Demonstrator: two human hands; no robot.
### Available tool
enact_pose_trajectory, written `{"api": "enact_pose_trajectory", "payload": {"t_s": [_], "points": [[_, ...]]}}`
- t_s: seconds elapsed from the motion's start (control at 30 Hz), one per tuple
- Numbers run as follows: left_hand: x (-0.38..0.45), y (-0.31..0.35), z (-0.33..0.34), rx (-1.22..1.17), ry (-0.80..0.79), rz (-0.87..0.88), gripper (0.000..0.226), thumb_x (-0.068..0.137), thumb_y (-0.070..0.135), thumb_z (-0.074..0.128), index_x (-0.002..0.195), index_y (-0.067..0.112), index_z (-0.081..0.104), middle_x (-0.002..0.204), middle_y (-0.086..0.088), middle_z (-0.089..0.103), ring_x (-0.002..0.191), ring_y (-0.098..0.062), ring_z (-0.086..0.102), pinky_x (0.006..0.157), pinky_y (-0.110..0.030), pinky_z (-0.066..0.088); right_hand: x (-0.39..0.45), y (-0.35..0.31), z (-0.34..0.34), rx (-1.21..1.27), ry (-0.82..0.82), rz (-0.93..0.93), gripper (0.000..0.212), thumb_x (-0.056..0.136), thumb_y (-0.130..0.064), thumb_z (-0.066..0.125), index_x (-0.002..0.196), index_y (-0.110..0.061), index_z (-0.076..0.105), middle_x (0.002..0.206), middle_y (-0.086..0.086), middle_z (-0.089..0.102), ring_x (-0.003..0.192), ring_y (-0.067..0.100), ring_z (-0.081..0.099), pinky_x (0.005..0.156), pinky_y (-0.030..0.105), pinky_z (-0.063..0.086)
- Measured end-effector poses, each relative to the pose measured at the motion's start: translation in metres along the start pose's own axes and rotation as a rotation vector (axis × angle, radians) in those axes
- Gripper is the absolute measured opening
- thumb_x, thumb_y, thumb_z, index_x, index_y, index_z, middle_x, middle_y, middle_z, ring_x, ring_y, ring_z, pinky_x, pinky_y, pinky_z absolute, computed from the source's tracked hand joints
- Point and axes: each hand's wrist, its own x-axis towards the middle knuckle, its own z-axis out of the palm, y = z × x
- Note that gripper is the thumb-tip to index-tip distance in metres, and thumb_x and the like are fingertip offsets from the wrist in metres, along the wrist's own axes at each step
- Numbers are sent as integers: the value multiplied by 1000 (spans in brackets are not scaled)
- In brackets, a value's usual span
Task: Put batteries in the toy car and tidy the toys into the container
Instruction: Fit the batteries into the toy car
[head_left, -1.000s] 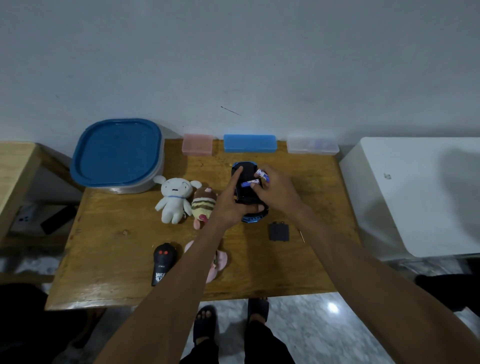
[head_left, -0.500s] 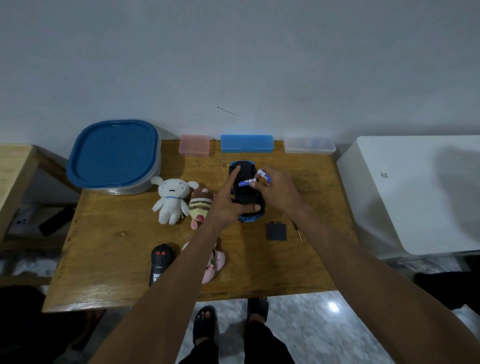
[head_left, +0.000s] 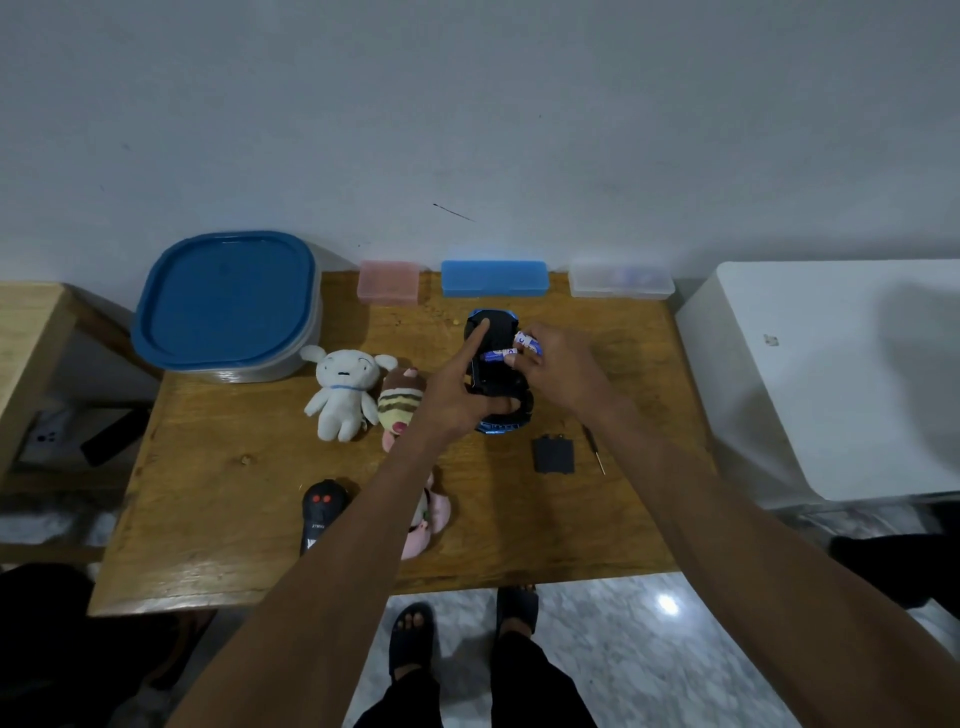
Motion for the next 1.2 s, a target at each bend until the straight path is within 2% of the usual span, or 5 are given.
{"api": "enact_pose_trajectory", "payload": {"t_s": [0.3,0.53,0.63,0.9,1.2], "points": [[0,3,6,-21,-2,34,108,75,9,88,158,38,25,137,6,54,125,-17,58,102,-39,54,-6,-4,1,167,93,45,7,90,-13,72,89,-15,66,80,-1,65,75,14,63,63,28,49],[0,5,10,-90,-11,18,106,77,1,84,158,35,25,132,3,52,123,-20,58,88,-20,57,-5,-6,0,232,98,100,14,90,-17,71,80,-16,60,79,1,65,72,15,62,61,24,49],[0,9,11,-109,1,-13,107,76,2,85,158,37,25,135,-1,51,126,-20,54,85,-15,55,-7,-10,-1,566,234,299,18,96,-19,57,79,-12,56,67,-1,54,58,13,50,52,24,44],[-8,6,19,-57,-64,-46,112,72,14,90,157,44,25,144,-1,53,129,-22,56,102,-43,54,3,-34,4,1137,541,504,19,89,2,35,80,-14,39,57,-5,29,45,9,22,45,27,22],[-14,8,20,-124,-105,-59,107,75,0,84,157,38,27,140,7,51,125,-22,59,98,-46,56,-15,-50,21,622,477,345,28,87,12,40,102,-12,36,96,11,49,77,21,52,60,33,49]]}}
